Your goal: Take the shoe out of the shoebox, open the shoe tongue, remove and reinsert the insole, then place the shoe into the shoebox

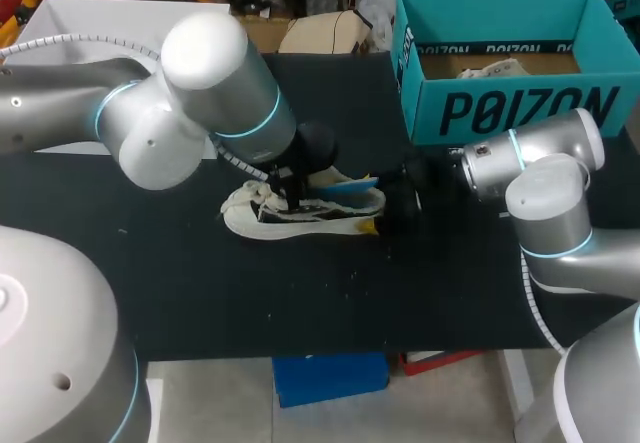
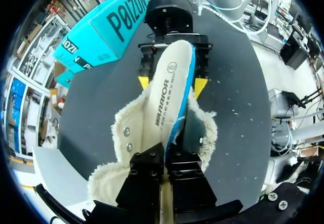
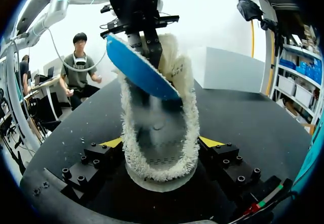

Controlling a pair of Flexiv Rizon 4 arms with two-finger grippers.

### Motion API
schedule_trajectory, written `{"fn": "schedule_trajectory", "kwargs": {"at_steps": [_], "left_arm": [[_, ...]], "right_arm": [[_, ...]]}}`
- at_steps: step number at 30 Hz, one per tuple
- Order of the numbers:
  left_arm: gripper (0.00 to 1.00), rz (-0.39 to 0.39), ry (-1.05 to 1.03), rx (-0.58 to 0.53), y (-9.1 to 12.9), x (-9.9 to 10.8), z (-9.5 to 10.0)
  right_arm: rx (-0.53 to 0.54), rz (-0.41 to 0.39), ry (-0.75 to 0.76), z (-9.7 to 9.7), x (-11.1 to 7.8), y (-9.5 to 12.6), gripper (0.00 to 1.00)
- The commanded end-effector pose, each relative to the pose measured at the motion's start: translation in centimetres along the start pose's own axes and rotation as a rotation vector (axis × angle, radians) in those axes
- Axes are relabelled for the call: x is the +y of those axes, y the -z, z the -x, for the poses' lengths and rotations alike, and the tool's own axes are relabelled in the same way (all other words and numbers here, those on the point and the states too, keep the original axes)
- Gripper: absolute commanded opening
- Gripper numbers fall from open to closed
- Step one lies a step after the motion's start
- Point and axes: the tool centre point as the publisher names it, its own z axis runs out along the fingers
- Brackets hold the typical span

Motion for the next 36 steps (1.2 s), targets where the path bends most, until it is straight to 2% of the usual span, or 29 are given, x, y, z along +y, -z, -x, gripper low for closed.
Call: {"fn": "schedule_trajectory", "kwargs": {"at_steps": [1, 3, 5, 8, 11, 18, 22, 29, 32, 36], "left_arm": [[0.00, -0.042, -0.030, 0.021, -0.9, -0.3, -0.1], [0.00, -0.074, -0.056, 0.037, -1.5, -0.8, -0.1], [0.18, -0.110, -0.092, 0.048, -2.2, -1.2, -0.1], [0.33, -0.161, -0.138, 0.058, -3.0, -1.9, -0.2], [0.36, -0.193, -0.161, 0.061, -3.6, -2.5, -0.2], [0.33, -0.272, -0.229, 0.066, -4.1, -4.1, -0.1], [0.35, -0.291, -0.274, 0.072, -4.4, -5.2, -0.1], [0.36, -0.288, -0.309, 0.078, -4.9, -6.6, 0.0], [0.37, -0.247, -0.310, 0.066, -5.2, -7.3, 0.2], [0.38, -0.245, -0.312, 0.059, -5.2, -8.4, 0.3]], "right_arm": [[-0.001, -0.001, -0.001, -0.1, -0.2, -0.1, 0.00], [-0.001, -0.001, -0.001, -0.1, -0.2, -0.1, 0.00], [-0.001, -0.001, -0.001, -0.1, -0.2, -0.1, 0.00], [-0.001, -0.001, -0.001, -0.1, -0.2, -0.1, 0.00], [-0.001, -0.001, -0.001, -0.1, -0.2, -0.1, 0.00], [-0.001, -0.001, -0.001, -0.1, -0.2, -0.1, 0.00], [-0.001, -0.001, -0.001, -0.1, -0.2, -0.1, 0.00], [-0.001, -0.001, -0.001, -0.1, -0.2, -0.1, 0.00], [-0.001, -0.001, -0.001, -0.1, -0.2, -0.1, 0.00], [-0.001, -0.001, -0.001, -0.1, -0.2, -0.1, 0.00]]}}
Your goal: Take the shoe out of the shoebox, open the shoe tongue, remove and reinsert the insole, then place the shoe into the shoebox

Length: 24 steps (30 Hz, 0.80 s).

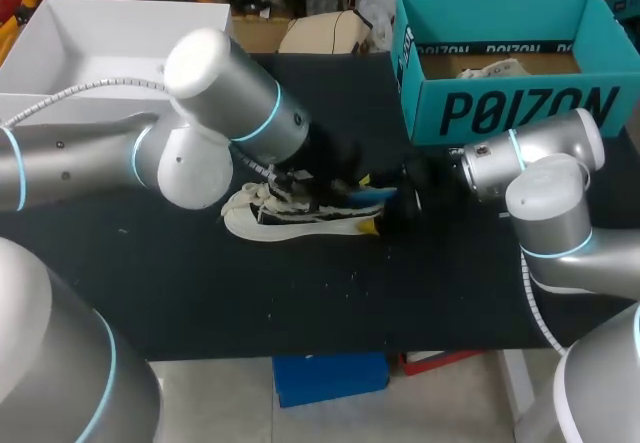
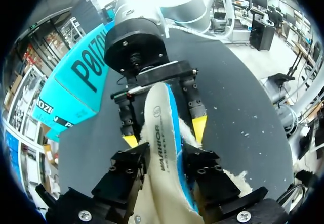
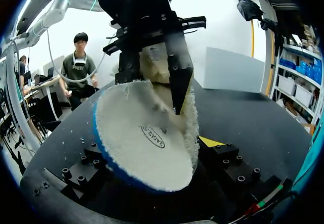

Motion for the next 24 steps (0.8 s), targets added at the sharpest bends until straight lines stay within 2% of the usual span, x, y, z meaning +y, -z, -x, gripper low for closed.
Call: {"fn": "schedule_trajectory", "kwargs": {"at_steps": [1, 6, 10, 11, 12, 13, 19, 24], "left_arm": [[0.38, 0.035, -0.008, -0.003, -0.9, -1.5, 0.6], [0.37, 0.040, -0.018, -0.003, -0.9, -2.3, 0.9], [0.28, 0.053, -0.010, -0.008, -0.7, -2.5, 0.8], [0.23, 0.058, 0.001, -0.010, -0.6, -2.4, 0.8], [0.05, 0.060, 0.006, -0.011, -0.6, -2.3, 0.8], [0.00, 0.065, 0.014, -0.012, -0.5, -2.3, 0.7], [0.00, 0.050, 0.025, -0.023, 1.4, -2.6, -0.4], [0.00, -0.053, -0.002, -0.019, 4.1, -4.4, -1.4]], "right_arm": [[-0.001, -0.001, -0.001, -0.1, -0.2, -0.1, 0.00], [-0.001, -0.001, -0.001, -0.1, -0.2, -0.1, 0.00], [-0.001, -0.001, -0.001, -0.1, -0.2, -0.1, 0.00], [-0.001, -0.001, -0.001, -0.1, -0.2, -0.1, 0.00], [-0.001, -0.001, -0.001, -0.1, -0.2, -0.1, 0.00], [-0.001, -0.001, -0.001, -0.1, -0.2, -0.1, 0.00], [-0.001, -0.001, -0.001, -0.1, -0.2, -0.1, 0.00], [-0.001, -0.001, -0.001, -0.1, -0.2, -0.1, 0.00]]}}
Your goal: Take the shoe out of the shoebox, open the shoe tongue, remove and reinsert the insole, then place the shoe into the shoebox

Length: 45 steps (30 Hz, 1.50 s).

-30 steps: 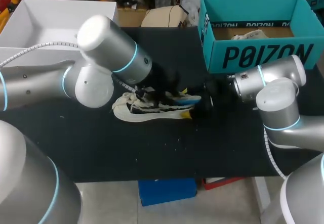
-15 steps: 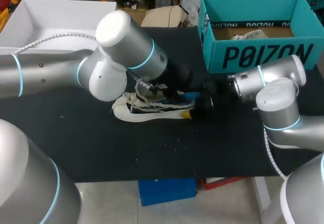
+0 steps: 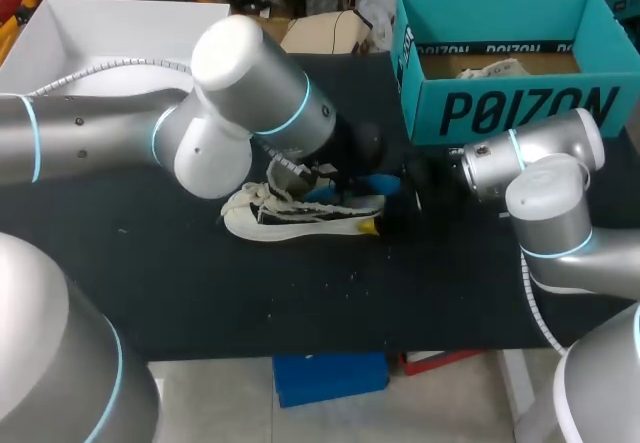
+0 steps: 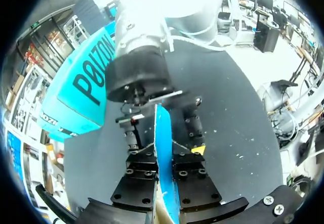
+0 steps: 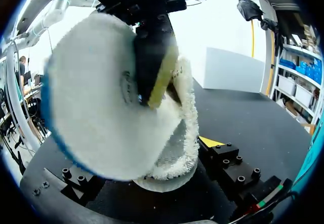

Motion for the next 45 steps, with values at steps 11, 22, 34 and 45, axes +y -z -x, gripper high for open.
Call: {"fn": "schedule_trajectory", "kwargs": {"at_steps": [11, 22, 34, 45], "left_arm": [[0.00, -0.419, 0.068, 0.017, 8.2, -8.3, -1.5], [0.00, -0.750, 0.174, 0.040, 13.2, -18.2, 1.1], [0.00, -0.736, 0.126, 0.080, 15.4, -19.7, 1.5], [0.00, -0.864, 0.274, 0.065, 17.3, -19.6, 0.6]], "right_arm": [[-0.001, -0.001, -0.001, -0.1, -0.2, -0.1, 0.00], [-0.001, -0.001, -0.001, -0.1, -0.2, -0.1, 0.00], [-0.001, -0.001, -0.001, -0.1, -0.2, -0.1, 0.00], [-0.001, -0.001, -0.001, -0.1, -0.2, -0.1, 0.00]]}}
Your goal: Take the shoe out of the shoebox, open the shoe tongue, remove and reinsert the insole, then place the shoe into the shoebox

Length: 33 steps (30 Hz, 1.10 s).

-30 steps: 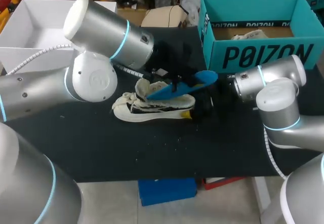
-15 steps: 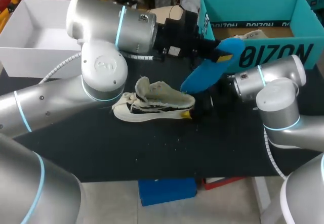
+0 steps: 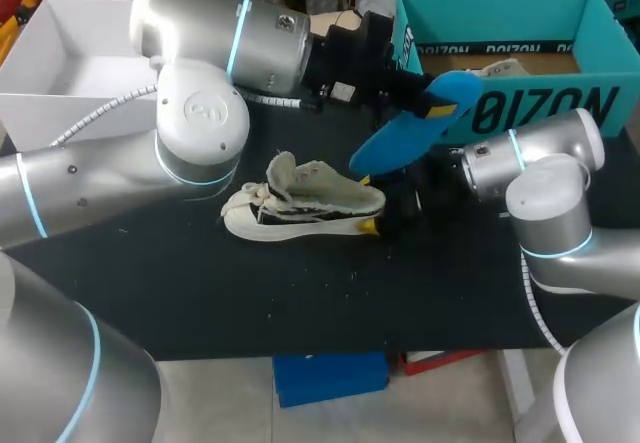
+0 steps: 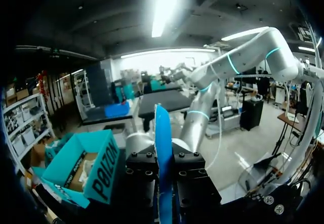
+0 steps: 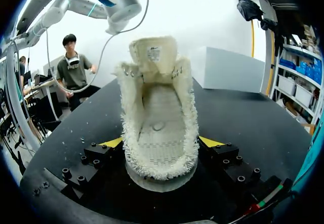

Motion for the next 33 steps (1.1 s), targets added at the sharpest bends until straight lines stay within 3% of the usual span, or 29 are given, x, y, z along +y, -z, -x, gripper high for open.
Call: {"fn": "schedule_trajectory", "kwargs": {"at_steps": [1, 3, 15, 23, 33], "left_arm": [[0.00, -0.148, 0.121, -0.067, 1.5, -1.3, -1.6], [0.00, -0.224, 0.185, -0.080, 2.3, -2.5, -2.2], [0.00, -0.461, 0.392, -0.079, 6.0, -9.5, -4.7], [0.00, -0.558, 0.432, -0.006, 6.7, -13.9, -5.5], [0.00, -0.558, 0.406, 0.044, 6.8, -18.1, -6.9]], "right_arm": [[-0.001, -0.001, -0.001, -0.1, -0.2, -0.1, 0.00], [-0.001, -0.001, -0.001, -0.1, -0.2, -0.1, 0.00], [-0.001, -0.001, -0.001, -0.1, -0.2, -0.1, 0.00], [-0.001, -0.001, -0.001, -0.1, -0.2, -0.1, 0.00], [-0.001, -0.001, -0.001, -0.1, -0.2, -0.1, 0.00]]}}
